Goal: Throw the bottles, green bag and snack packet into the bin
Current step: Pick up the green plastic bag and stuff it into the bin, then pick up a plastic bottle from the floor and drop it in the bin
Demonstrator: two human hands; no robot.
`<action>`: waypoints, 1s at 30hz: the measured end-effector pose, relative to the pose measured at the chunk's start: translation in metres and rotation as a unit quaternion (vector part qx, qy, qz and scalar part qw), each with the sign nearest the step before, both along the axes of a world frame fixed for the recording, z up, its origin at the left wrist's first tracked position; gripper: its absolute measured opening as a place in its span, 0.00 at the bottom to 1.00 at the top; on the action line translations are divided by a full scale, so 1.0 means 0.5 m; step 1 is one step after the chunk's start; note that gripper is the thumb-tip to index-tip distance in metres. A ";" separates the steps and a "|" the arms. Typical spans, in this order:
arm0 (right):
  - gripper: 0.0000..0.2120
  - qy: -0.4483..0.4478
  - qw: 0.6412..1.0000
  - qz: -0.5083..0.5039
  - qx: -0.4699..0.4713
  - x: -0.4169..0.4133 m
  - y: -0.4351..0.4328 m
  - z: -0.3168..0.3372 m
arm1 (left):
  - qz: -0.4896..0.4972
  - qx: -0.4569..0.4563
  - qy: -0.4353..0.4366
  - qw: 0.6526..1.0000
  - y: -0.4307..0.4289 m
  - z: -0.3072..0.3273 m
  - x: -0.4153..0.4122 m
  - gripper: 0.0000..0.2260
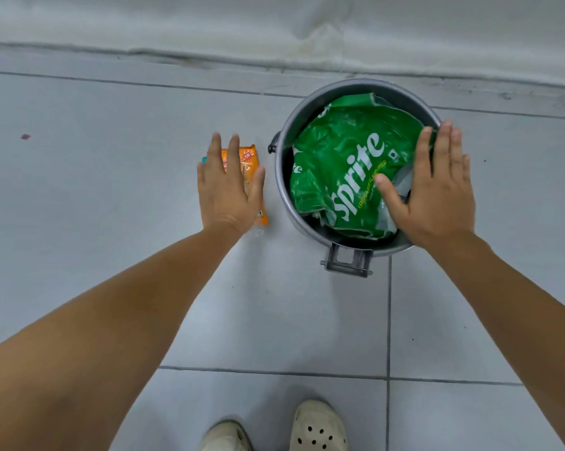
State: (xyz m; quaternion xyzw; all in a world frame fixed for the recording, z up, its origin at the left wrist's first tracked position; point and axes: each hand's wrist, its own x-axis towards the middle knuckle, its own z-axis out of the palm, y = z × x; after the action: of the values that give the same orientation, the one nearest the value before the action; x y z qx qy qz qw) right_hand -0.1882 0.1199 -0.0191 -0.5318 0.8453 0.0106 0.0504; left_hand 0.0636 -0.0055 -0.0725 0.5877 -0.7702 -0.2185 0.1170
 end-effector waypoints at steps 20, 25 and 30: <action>0.43 0.003 1.000 0.009 -0.021 -0.001 -0.003 -0.005 | 0.003 0.188 -0.175 0.966 -0.001 -0.115 0.059 0.28; 0.43 0.010 1.000 0.010 -0.021 -0.001 -0.003 -0.004 | 0.112 0.173 -0.002 0.979 0.001 -0.074 0.056 0.22; 0.44 0.019 1.000 0.006 -0.003 0.001 -0.003 -0.004 | 0.277 0.081 0.289 0.913 0.009 0.026 0.027 0.19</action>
State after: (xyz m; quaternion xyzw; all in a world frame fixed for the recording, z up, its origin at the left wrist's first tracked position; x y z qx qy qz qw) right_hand -0.1879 0.1184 -0.0209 -0.5367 0.8429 0.0179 0.0328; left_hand 0.0772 -0.0011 -0.0596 0.6965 -0.4885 -0.3992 0.3418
